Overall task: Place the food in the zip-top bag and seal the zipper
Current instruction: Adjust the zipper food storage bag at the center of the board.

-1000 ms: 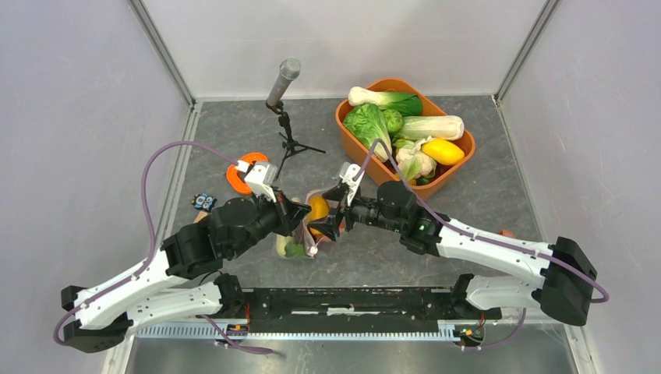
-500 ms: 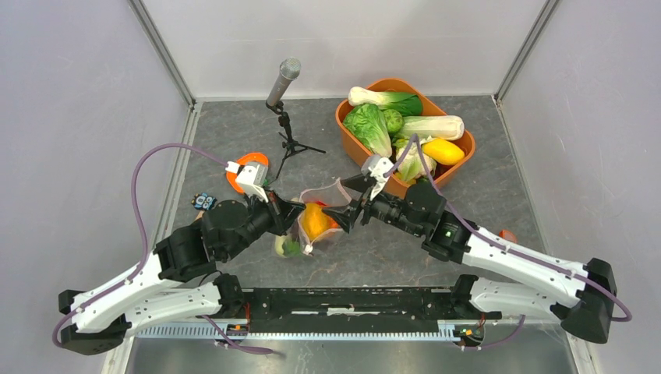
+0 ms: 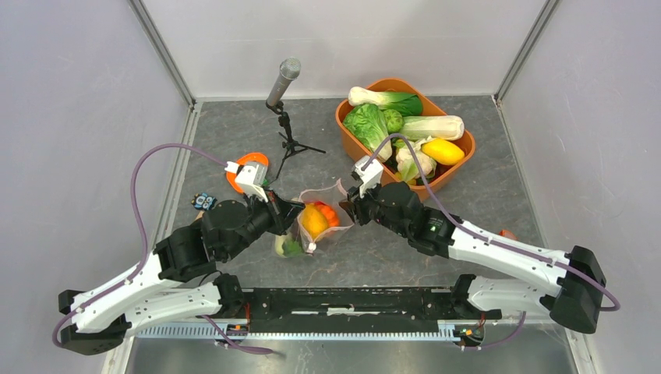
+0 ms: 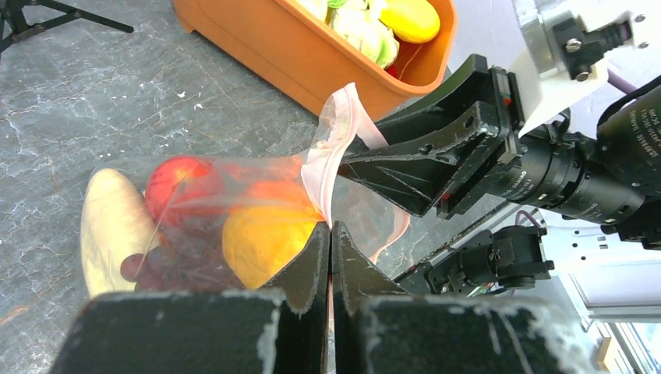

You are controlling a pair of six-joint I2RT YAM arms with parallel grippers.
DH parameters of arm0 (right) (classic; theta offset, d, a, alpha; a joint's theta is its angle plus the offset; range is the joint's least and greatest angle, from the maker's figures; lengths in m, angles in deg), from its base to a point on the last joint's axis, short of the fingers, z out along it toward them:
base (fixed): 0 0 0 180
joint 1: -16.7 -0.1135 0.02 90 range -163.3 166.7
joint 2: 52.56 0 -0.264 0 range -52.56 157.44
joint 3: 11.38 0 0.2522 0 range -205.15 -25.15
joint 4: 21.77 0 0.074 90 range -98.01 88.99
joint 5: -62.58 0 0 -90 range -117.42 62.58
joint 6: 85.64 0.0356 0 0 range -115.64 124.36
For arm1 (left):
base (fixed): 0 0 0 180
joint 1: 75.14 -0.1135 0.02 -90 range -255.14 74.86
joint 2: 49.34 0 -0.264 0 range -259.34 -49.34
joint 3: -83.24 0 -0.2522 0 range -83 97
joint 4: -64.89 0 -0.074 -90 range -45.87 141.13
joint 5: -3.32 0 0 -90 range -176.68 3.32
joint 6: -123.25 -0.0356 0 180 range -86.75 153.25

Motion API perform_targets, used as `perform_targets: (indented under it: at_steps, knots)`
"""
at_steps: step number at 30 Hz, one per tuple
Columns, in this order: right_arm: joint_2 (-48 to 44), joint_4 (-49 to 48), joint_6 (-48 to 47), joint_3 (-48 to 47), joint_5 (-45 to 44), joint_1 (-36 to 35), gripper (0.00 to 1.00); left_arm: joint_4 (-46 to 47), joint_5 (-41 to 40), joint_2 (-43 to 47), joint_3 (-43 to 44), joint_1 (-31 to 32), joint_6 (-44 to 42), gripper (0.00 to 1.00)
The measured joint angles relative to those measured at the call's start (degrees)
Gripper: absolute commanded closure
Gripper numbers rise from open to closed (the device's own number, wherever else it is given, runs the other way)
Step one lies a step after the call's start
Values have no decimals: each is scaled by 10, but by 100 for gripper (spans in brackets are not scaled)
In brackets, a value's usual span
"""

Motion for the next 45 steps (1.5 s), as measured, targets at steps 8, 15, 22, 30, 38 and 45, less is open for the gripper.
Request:
perform_targets:
  at_steps: [8,15,22,30,38,45]
  knots:
    - [-12,-18,-21,-17,38,0,100,-1,-5,5,0,0,0,98]
    - [-80,-68,-57,-27,79,-1,100,-35,-30,46,23,0,0,98]
    - [2,-82,-59,-98,127,-1,100,-65,-35,58,54,0,0,98]
    - [47,-79,-47,-97,112,-1,94,-75,-28,55,67,0,0,98]
    - [57,-34,-51,-75,41,35,83,-46,-23,-10,23,0,0,98]
    - [37,-9,-63,-64,45,58,47,-13,-17,-21,-13,0,0,98]
